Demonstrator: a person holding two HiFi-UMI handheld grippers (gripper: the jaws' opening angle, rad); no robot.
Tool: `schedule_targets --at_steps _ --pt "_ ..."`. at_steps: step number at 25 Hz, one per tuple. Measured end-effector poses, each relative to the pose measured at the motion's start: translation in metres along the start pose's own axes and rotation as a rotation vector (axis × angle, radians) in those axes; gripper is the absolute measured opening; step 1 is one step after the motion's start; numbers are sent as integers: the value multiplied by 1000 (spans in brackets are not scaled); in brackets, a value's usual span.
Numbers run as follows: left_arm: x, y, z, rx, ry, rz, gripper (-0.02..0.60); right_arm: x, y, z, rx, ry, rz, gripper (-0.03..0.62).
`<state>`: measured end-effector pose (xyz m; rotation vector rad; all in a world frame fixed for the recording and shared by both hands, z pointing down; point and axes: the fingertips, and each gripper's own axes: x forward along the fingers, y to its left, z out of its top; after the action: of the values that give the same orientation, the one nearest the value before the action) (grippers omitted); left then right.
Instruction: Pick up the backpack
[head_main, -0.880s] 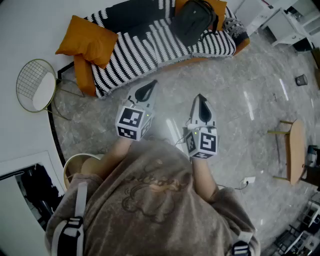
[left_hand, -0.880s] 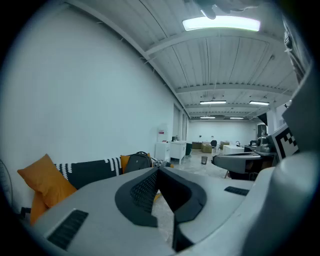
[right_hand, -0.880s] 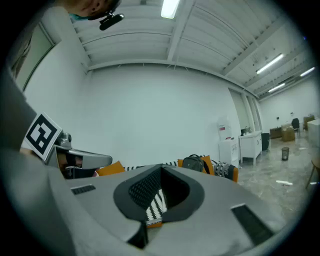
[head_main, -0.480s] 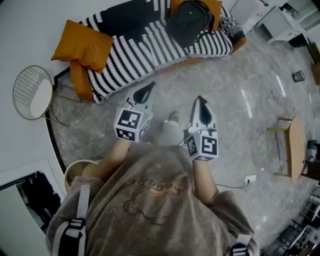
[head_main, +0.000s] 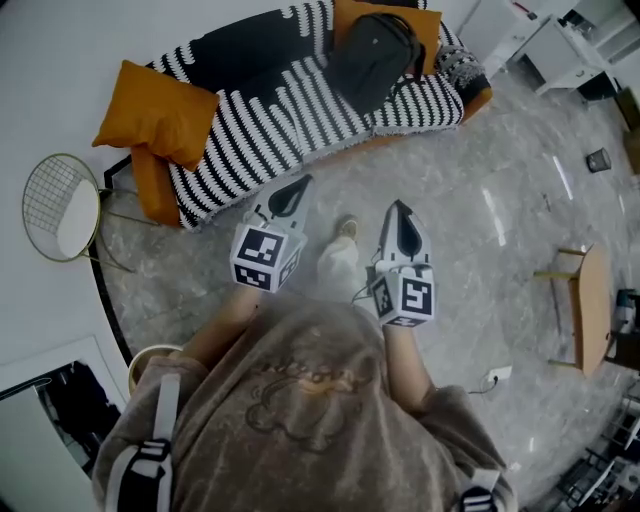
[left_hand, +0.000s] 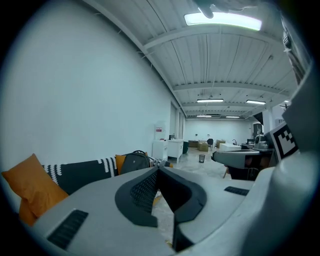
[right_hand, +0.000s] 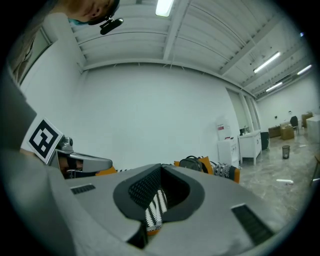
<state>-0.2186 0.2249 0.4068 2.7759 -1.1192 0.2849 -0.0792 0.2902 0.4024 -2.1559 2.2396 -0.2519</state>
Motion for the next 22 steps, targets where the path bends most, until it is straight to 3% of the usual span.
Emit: schedule_targets --at_steps 11,22 --pt "104 38 30 -3 13 3 0 105 -53 18 20 7 26 0" --pt "230 57 76 -5 12 23 0 210 -135 47 45 37 81 0"
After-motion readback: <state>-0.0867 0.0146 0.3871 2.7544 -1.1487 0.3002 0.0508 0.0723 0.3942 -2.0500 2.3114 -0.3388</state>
